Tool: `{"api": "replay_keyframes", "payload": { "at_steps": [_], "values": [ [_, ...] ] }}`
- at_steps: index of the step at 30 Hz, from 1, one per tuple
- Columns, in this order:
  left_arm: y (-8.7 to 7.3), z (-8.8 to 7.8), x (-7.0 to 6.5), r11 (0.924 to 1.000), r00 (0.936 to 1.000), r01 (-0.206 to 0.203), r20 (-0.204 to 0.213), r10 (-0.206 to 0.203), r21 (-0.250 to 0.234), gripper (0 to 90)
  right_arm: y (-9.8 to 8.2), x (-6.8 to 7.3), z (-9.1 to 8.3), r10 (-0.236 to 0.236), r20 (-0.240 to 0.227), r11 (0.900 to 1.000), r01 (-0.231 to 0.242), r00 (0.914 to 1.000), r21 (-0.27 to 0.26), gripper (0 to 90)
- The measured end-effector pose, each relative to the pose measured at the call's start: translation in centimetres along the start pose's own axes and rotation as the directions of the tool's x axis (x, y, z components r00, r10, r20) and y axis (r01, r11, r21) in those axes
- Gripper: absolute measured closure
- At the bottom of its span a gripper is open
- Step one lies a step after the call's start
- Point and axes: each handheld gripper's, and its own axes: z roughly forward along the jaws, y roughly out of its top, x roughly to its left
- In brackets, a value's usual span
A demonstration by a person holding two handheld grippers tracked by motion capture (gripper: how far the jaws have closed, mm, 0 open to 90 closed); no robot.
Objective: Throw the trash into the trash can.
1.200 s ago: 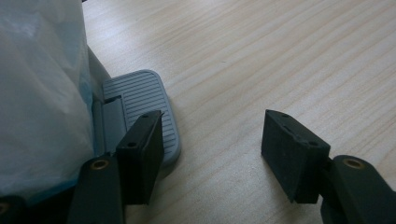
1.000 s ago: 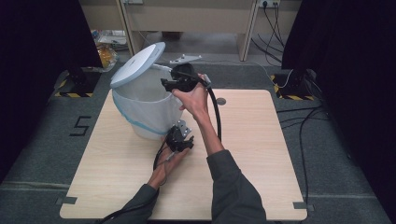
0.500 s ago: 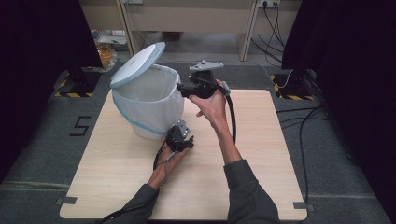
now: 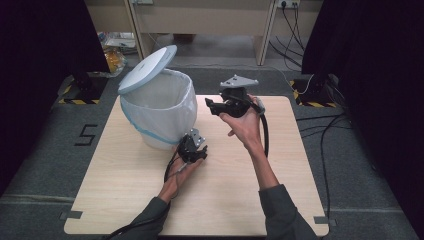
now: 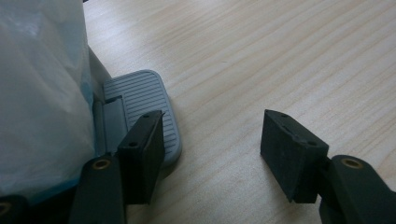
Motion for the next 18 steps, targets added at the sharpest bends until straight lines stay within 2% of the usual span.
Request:
{"api": "replay_keyframes", "payload": {
  "at_steps": [7, 12, 18],
  "values": [
    [0.0, 0.0, -0.1, 0.9999, 0.9999, 0.011, -0.001, -0.011, -0.006, 39.0, -1.7, -0.6, -1.7, -0.004, 0.012, 1.000, 0.004, 0.9999, 0.016, 41.2],
    [0.0, 0.0, 0.0, 1.0000, 1.0000, 0.000, 0.000, 0.000, -0.002, 39.0, -3.1, -1.1, -2.7, -0.005, 0.028, 1.000, 0.004, 0.9996, 0.022, 40.5],
    [0.0, 0.0, 0.0, 1.0000, 1.0000, 0.005, 0.001, -0.005, -0.002, 39.1, -5.7, -1.5, -3.6, -0.003, 0.053, 0.999, 0.001, 0.9986, 0.045, 40.1]
  ]
}}
